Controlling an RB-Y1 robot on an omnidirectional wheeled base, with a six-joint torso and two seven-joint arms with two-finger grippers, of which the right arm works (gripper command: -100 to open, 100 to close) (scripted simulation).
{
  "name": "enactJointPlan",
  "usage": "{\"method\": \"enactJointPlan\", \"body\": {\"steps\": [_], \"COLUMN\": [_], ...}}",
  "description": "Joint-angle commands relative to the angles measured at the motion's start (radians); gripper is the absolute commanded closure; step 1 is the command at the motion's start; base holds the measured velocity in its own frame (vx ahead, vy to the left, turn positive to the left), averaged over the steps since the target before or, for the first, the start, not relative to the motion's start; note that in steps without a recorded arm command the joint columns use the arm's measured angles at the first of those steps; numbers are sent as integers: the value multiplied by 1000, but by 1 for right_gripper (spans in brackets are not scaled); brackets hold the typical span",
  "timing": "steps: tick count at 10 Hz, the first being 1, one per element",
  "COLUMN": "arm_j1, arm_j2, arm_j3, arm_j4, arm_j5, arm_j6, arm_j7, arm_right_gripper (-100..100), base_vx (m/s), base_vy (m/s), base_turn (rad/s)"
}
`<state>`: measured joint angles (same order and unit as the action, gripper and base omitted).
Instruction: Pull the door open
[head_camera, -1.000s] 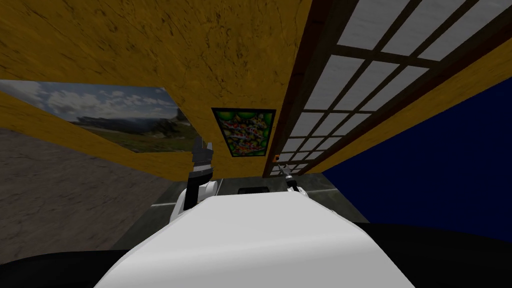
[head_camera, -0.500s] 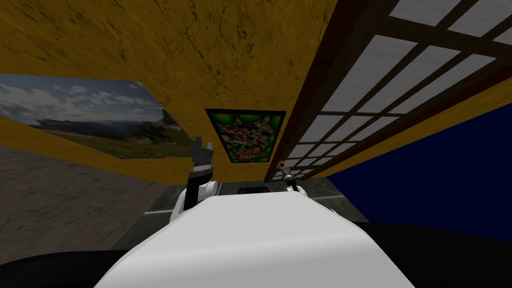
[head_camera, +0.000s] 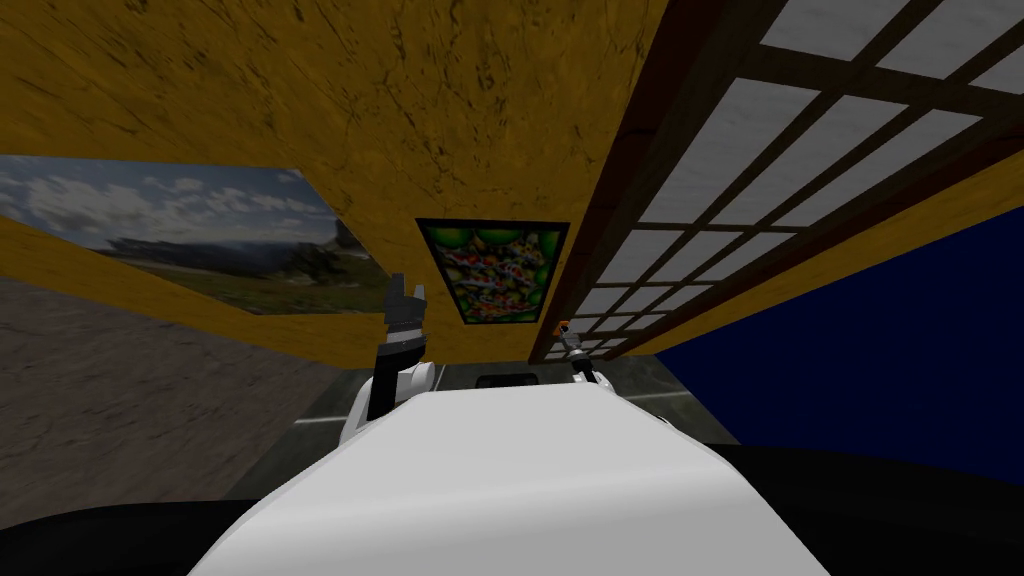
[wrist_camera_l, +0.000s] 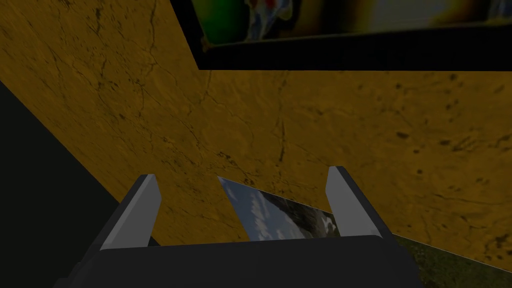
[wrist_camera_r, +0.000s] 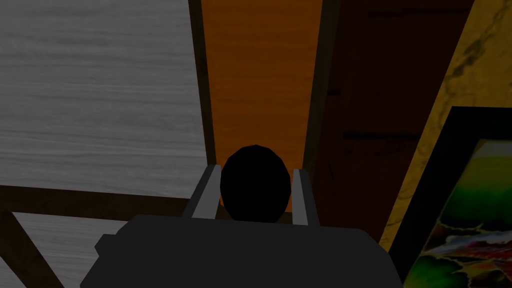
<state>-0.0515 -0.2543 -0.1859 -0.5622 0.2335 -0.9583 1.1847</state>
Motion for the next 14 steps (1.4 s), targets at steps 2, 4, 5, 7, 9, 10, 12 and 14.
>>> {"method": "enactJointPlan", "body": {"steps": [2, 4, 5, 7, 9, 10, 12, 14], "arm_j1": [6, 11, 14, 18, 20, 20, 22, 23], "arm_j2": [-5, -8, -11, -14, -16, -16, -18, -19], "arm_j3": [0, 1, 4, 8, 11, 14, 19, 24], "arm_j4": [3, 5, 6, 8, 9, 9, 10, 11], "arm_j5": [-9, -16, -25, -38, -48, -54, -66, -78], "arm_j6": [1, 2, 4, 5, 7, 8, 9, 10], "arm_j7": [-27, -50, -80, -124, -158, -180, -222, -265], "arm_right_gripper": [100, 100, 100, 100, 100, 100, 100, 100], "base_vx": [-52, -169, -211, -162, -123, -69, -65, -74], "base_vy": [-5, -28, -68, -28, -35, -34, -22, -19], "base_turn": [21, 26, 43, 27, 26, 36, 40, 29]}}
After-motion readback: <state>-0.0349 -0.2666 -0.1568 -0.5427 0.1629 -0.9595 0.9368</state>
